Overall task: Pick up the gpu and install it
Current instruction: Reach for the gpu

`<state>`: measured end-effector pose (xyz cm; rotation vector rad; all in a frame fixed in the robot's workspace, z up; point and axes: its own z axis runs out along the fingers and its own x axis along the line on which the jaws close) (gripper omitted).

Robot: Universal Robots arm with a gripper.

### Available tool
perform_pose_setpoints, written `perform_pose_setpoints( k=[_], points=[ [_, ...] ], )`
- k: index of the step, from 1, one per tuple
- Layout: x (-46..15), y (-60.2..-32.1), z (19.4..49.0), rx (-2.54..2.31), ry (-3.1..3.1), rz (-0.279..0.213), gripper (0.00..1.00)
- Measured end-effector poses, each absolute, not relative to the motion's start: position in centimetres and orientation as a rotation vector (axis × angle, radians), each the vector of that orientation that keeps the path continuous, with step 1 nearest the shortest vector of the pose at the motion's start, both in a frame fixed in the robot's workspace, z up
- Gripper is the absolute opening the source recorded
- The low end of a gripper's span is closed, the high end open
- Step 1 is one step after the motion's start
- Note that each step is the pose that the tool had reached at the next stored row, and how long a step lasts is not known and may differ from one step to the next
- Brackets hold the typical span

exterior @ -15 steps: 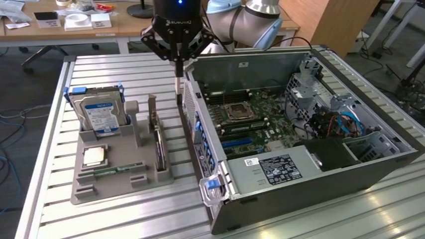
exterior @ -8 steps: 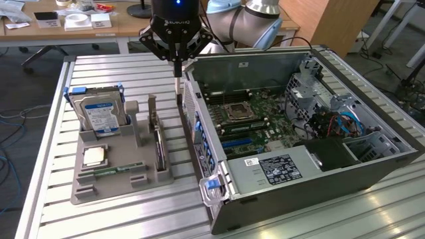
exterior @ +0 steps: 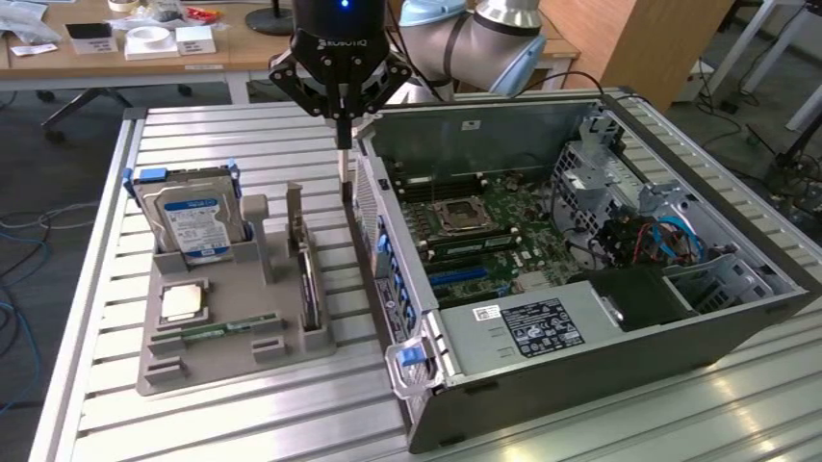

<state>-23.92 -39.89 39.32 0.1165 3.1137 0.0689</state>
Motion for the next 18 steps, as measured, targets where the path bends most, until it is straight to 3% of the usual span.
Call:
perform_pose_setpoints(
  k=[18],
  points=[
    [-26.5,-39.9,39.2,0.117,3.114,0.069,0.11]
  ],
)
